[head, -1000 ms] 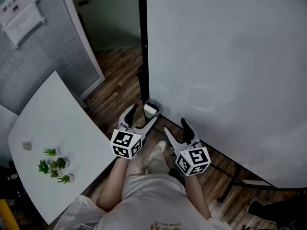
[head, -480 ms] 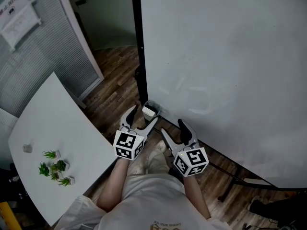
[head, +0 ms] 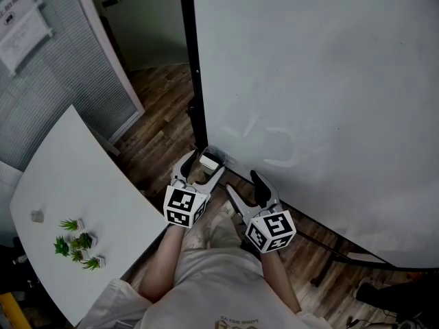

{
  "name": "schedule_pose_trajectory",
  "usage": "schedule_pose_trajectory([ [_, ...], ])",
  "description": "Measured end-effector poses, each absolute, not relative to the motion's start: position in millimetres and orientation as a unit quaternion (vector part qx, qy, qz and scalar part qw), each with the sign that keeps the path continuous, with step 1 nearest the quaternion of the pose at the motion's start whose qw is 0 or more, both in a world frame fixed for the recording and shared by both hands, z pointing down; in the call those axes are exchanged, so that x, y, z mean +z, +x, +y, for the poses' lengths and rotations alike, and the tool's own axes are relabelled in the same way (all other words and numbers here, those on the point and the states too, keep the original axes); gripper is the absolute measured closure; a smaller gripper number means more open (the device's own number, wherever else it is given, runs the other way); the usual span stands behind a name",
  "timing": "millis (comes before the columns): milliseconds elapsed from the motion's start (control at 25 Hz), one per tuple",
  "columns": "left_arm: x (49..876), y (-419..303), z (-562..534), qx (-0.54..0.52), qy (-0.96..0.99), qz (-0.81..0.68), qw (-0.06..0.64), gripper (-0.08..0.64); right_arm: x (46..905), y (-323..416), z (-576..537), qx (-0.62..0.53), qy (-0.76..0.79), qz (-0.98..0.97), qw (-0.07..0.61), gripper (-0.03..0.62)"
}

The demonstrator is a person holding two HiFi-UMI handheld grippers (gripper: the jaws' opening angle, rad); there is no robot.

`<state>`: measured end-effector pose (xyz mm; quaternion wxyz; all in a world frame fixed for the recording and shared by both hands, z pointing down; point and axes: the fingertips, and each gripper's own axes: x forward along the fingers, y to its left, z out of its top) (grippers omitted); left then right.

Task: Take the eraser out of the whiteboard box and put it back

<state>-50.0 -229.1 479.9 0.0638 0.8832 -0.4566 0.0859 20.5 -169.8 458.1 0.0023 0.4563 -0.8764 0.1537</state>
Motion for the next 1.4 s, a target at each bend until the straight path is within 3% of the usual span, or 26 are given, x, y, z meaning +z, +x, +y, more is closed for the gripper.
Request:
schedule_pose_trajectory([
  [400, 483.0, -42.8, -237.1, 0.082, 0.888, -0.450, 0.051, 0.264, 463.7, 20.3, -175.4, 0.161, 0.451, -0.878, 0.004, 0.275],
  [1400, 487.1, -36.8, -243.0, 0.087, 0.889, -0.449, 0.029, 0.291, 467.8, 20.0, -184.8, 0.169, 0.447, -0.879, 0.009, 0.278],
])
